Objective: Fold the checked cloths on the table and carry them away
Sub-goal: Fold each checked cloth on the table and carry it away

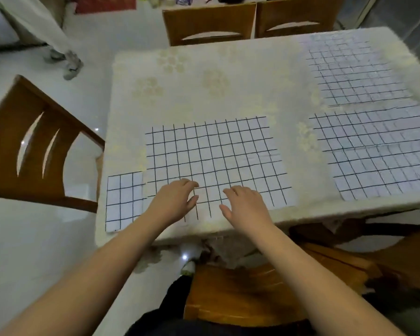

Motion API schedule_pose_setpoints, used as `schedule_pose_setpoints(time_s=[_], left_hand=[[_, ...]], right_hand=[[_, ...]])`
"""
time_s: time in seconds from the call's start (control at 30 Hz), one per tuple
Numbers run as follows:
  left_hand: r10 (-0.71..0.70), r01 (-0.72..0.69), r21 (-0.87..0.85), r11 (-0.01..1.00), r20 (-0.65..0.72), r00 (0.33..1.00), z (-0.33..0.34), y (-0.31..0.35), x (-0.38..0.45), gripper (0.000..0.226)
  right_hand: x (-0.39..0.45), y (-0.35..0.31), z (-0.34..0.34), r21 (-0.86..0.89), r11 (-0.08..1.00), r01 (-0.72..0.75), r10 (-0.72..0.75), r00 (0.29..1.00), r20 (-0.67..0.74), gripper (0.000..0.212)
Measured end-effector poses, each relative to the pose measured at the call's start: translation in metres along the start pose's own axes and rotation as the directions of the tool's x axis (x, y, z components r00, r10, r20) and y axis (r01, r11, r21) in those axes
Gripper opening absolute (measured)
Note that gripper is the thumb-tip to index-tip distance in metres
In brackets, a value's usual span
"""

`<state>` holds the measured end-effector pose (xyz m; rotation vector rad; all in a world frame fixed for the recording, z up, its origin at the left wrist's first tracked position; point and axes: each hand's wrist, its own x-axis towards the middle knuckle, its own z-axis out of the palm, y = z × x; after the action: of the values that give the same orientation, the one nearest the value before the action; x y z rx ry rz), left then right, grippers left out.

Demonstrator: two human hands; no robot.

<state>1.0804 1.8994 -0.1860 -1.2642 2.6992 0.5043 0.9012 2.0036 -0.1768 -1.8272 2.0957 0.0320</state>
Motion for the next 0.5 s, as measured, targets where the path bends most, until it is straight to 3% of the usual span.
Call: schedule_pose_setpoints(time_s=[0.23,0.5], left_hand=[[-0.013,0.013,0.004,1.0,-0.081,0.997,0.009,-0.025,-0.004,0.035],[-0.068,0.055,-0.105,0.993,-0.121,0.99,0.033,-0.044,0.04,0.045]], right_hand=[[0.036,0.039,-0.003,-0.039,0.997,0.073,-0.073,0.997,0.008,0.046],[0.1,0.048,0.012,-0.004,0.992,0.123,-0.123,0.992,0.017,0.046]])
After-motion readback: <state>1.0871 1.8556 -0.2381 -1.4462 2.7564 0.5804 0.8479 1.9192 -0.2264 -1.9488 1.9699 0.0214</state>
